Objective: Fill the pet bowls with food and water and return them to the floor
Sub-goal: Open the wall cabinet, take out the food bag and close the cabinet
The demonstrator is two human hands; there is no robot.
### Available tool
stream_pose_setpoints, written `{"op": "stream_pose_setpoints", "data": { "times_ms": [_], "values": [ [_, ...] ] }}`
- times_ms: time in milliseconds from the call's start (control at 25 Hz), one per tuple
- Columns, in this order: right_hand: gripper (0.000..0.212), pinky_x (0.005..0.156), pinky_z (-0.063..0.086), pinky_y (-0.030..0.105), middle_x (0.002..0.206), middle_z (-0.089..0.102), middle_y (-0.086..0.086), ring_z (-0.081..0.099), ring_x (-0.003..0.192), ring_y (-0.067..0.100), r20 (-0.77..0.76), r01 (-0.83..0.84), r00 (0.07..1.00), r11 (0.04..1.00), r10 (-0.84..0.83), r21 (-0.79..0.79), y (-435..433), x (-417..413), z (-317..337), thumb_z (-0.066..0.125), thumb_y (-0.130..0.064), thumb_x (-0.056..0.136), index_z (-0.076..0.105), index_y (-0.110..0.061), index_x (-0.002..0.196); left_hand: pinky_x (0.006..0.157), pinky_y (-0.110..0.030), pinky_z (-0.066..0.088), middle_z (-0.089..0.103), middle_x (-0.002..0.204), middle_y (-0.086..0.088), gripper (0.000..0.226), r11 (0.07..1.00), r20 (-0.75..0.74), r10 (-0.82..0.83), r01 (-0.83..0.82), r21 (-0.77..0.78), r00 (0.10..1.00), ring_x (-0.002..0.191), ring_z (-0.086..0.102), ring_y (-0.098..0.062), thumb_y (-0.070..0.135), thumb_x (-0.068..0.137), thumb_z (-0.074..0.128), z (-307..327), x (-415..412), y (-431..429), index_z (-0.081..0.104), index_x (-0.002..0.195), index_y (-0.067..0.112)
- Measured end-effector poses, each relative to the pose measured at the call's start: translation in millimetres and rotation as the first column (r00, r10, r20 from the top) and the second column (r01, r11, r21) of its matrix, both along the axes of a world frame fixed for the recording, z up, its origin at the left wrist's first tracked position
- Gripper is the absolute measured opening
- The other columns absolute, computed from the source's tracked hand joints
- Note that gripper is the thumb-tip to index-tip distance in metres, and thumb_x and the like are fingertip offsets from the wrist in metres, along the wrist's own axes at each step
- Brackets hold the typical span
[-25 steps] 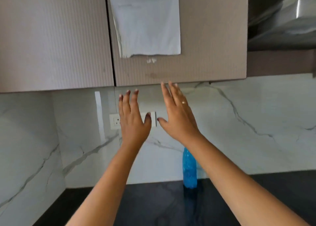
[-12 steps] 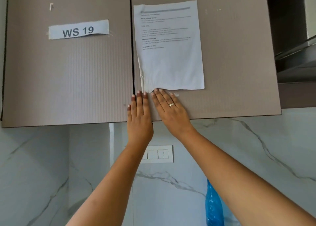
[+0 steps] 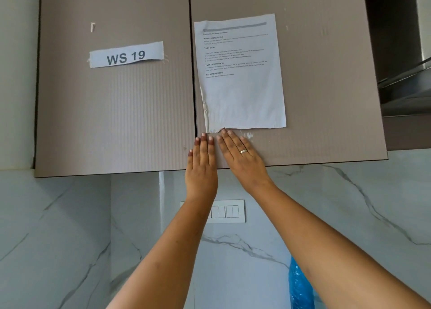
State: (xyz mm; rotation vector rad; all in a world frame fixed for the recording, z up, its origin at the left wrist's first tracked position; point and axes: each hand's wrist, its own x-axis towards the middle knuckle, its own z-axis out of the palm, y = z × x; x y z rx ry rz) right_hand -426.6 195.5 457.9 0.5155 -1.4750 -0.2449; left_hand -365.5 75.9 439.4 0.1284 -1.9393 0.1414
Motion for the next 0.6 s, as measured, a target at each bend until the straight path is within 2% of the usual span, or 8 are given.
{"op": "stream_pose_setpoints", "data": {
  "times_ms": [120, 200, 400, 600],
  "values": [
    [0.066, 0.117, 0.03, 0.038, 0.16, 0.023, 0.01, 0.025, 0.147, 0.023, -0.015, -0.023, 1.0, 1.0, 0.023, -0.013, 5, 15, 0, 0.035, -0.004, 0.09, 0.019, -0.007, 0.154, 0.119, -0.038, -0.008, -0.029, 0.155, -0.011, 0.076, 0.999, 0.071, 0.024, -0.021, -0.045, 0.997, 0.139, -0.03, -0.023, 0.008, 0.094, 0.03, 0, 24, -1, -0.028, 0.144, 0.006],
    [0.064, 0.117, 0.029, 0.038, 0.16, 0.025, 0.011, 0.026, 0.146, 0.024, -0.027, -0.062, 0.998, 0.998, 0.061, -0.017, 10, 27, -1, 0.035, -0.002, 0.09, 0.022, -0.007, 0.153, 0.117, -0.037, -0.011, -0.03, 0.154, -0.008, 0.082, 0.999, 0.082, -0.035, 0.038, -0.035, 0.996, 0.14, -0.029, -0.022, 0.01, 0.09, 0.036, 1, 41, 1, -0.025, 0.145, 0.008],
    [0.063, 0.116, 0.032, 0.043, 0.157, 0.03, 0.014, 0.029, 0.145, 0.027, -0.048, -0.203, 0.979, 0.978, 0.201, -0.046, 28, 66, -6, 0.039, 0.0, 0.09, 0.026, -0.004, 0.151, 0.119, -0.037, -0.006, -0.018, 0.157, -0.007, 0.093, 0.986, 0.05, -0.145, 0.149, -0.072, 0.988, 0.145, -0.019, -0.023, 0.03, 0.082, 0.052, -5, 90, 14, -0.008, 0.151, 0.009],
    [0.075, 0.118, 0.025, 0.046, 0.159, 0.022, 0.017, 0.022, 0.147, 0.03, 0.108, -0.384, 0.91, 0.913, 0.4, -0.138, 53, 114, -13, 0.049, 0.008, 0.084, 0.019, -0.002, 0.151, 0.12, -0.038, 0.001, -0.013, 0.158, -0.008, 0.091, 0.957, 0.057, -0.253, 0.258, -0.134, 0.966, 0.146, -0.019, -0.024, 0.035, 0.085, 0.051, -8, 141, 38, -0.006, 0.148, 0.003]
  ]
}}
